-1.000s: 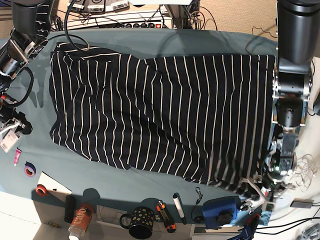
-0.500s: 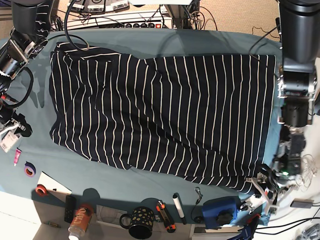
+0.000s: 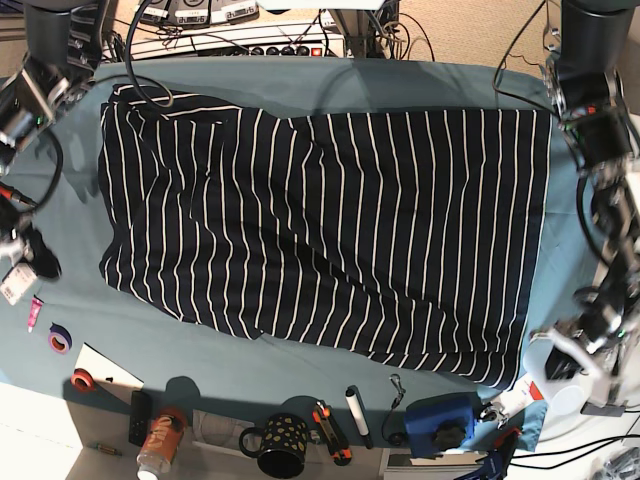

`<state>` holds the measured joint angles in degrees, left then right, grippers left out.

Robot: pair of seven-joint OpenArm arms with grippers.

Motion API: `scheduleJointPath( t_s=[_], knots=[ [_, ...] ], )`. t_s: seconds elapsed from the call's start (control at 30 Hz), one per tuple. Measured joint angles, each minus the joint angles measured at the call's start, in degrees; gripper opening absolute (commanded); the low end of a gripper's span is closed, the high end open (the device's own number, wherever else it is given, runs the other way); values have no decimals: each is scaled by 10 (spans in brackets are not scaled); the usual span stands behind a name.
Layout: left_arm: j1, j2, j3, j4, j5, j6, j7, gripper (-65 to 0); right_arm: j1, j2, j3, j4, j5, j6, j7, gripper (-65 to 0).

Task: Layout the t-shirt on the table in an organized manner, then fold the t-shirt properly
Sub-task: 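Grasp the shirt corner near the right gripper and drag it outward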

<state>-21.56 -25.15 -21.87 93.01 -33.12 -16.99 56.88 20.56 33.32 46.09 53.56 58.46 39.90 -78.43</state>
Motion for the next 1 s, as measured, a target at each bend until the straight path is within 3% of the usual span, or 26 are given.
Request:
scheduleJointPath(
  t_s=[0.17, 0.27, 0.47, 0.77, 0.87, 1.0],
  knots=[
    [89, -44, -48, 28, -54, -1, 49, -603, -96, 0, 43, 77, 30, 0, -26, -489],
    [141, -46, -89, 64, -85, -22, 65, -603, -162, 0, 64, 125, 78, 0, -24, -489],
    [280, -45, -183, 128, -111, -26, 71, -603, -285, -10, 66, 193, 143, 1, -22, -489],
    [418, -45, -279, 162, -140, -44, 67, -603, -386, -117, 65, 211, 162, 0, -23, -489],
    [444, -45, -290, 162, -139, -67, 53, -603, -398, -146, 67, 211, 166, 1, -22, -489],
    [457, -44, -290, 162, -139, -66, 44, -603, -394, -162, 54, 211, 171, 1, -14, -489]
  ],
)
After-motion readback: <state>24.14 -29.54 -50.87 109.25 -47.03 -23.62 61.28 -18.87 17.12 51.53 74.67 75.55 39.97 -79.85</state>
